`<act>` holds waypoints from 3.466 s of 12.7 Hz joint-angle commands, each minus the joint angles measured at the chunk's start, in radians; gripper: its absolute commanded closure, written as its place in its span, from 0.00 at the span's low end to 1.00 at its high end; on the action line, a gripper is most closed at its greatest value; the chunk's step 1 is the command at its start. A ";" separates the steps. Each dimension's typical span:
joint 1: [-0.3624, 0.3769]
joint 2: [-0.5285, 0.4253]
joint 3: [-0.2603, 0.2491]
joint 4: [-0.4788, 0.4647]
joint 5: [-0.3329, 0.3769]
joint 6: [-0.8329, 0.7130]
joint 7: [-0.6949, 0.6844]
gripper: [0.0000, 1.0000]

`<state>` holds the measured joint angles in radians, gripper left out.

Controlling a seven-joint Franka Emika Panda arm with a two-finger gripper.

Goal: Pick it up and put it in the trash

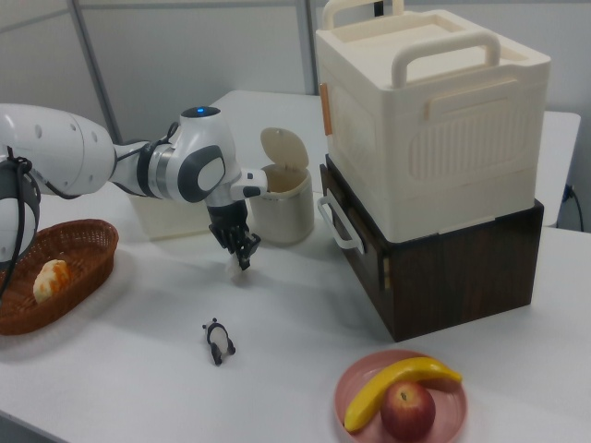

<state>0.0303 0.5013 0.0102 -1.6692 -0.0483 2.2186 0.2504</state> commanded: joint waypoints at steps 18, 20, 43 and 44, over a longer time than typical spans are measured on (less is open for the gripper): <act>-0.027 0.006 -0.001 0.206 -0.010 0.383 0.030 0.86; -0.027 0.040 -0.001 0.206 -0.028 0.459 0.027 0.86; -0.027 -0.127 0.054 0.121 -0.168 0.151 0.032 0.00; -0.027 -0.151 0.054 0.121 -0.168 0.089 0.032 0.00</act>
<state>0.0038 0.4710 0.0540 -1.4762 -0.2020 2.4658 0.2705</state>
